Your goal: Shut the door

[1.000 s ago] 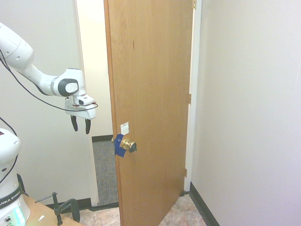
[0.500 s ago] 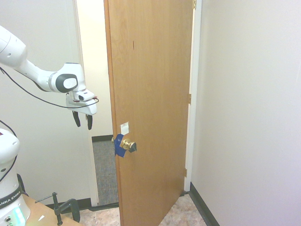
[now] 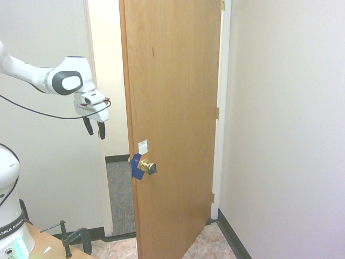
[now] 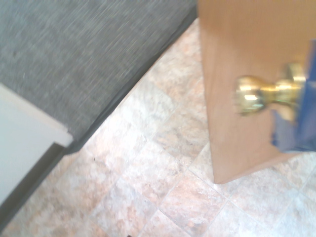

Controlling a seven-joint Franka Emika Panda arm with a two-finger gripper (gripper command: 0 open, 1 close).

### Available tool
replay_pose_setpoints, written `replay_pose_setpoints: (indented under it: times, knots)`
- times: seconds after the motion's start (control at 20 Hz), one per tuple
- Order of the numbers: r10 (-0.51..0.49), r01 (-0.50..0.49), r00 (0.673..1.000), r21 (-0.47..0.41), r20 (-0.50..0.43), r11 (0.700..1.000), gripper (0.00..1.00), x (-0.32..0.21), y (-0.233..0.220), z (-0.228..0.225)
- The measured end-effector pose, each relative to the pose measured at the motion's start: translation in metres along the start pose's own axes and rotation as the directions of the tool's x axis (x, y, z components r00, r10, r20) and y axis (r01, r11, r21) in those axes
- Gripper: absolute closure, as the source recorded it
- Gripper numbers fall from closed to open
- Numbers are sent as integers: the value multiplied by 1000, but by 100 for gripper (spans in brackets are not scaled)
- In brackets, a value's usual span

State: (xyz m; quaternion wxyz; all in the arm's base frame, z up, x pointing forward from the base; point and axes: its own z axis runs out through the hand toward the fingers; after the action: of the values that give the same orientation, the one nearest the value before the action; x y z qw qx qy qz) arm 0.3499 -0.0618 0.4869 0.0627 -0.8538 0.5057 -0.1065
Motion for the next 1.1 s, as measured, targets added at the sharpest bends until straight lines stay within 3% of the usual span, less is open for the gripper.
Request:
replay_pose_setpoints:
  times: [0.4,0.75,1.1]
  knots:
    - [175,-175,985,27,-11,984,0,61,43,-15]
    - [316,-314,948,56,-30,948,0,124,78,-26]
    - [391,-390,920,60,-19,919,0,184,122,-31]
